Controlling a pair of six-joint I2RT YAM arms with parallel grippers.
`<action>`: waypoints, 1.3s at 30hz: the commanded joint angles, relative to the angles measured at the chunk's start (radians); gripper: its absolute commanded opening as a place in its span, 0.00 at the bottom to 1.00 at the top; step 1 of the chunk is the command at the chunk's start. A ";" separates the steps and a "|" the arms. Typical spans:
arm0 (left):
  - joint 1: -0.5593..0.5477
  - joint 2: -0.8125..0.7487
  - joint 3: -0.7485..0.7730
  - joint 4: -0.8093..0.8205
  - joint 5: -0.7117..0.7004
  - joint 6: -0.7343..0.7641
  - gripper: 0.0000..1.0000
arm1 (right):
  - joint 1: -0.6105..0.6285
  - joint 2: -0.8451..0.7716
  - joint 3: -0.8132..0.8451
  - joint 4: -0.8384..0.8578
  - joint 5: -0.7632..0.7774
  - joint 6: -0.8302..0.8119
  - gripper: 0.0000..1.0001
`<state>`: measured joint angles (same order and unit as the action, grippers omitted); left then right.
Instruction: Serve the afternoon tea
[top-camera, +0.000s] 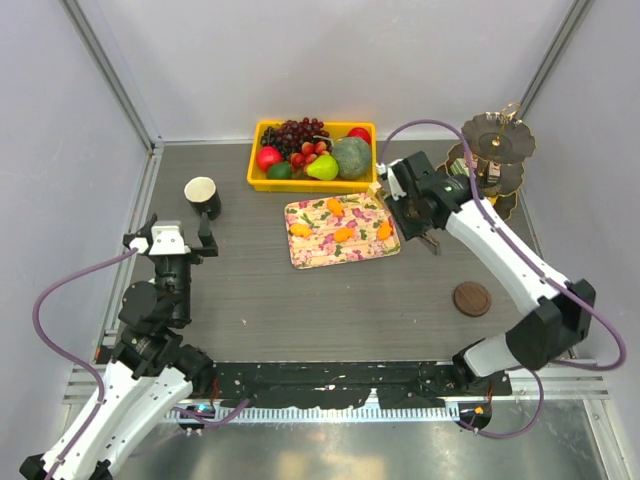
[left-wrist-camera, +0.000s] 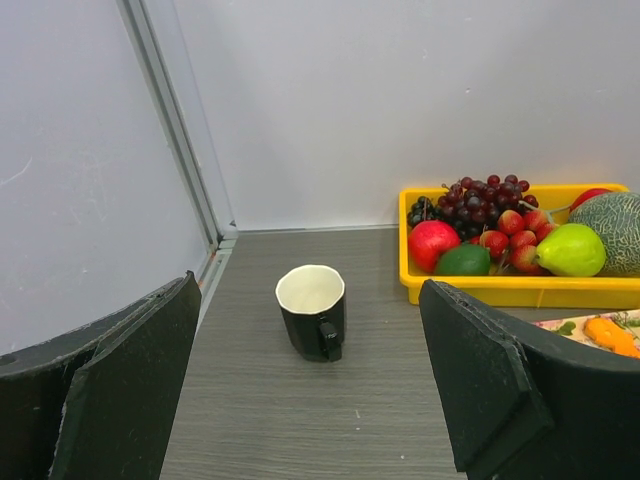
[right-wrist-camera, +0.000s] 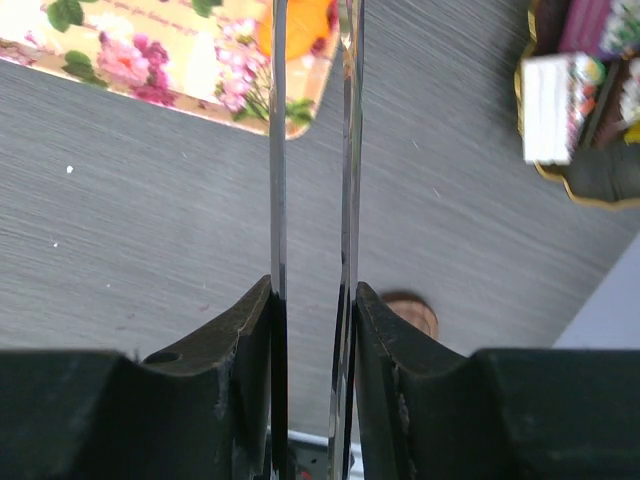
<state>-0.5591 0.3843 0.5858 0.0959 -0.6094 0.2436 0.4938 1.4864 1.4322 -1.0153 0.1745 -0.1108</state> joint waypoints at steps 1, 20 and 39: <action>-0.004 -0.010 0.006 0.042 -0.012 0.002 0.99 | -0.021 -0.107 0.030 -0.142 0.147 0.108 0.33; -0.004 -0.018 -0.007 0.064 -0.018 0.011 0.99 | -0.314 -0.193 0.135 -0.229 0.353 0.160 0.33; -0.004 -0.009 -0.012 0.067 -0.012 0.010 0.99 | -0.440 -0.092 0.071 -0.066 0.237 0.115 0.33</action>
<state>-0.5591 0.3767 0.5774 0.1085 -0.6170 0.2451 0.0788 1.3823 1.5028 -1.1675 0.4179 0.0139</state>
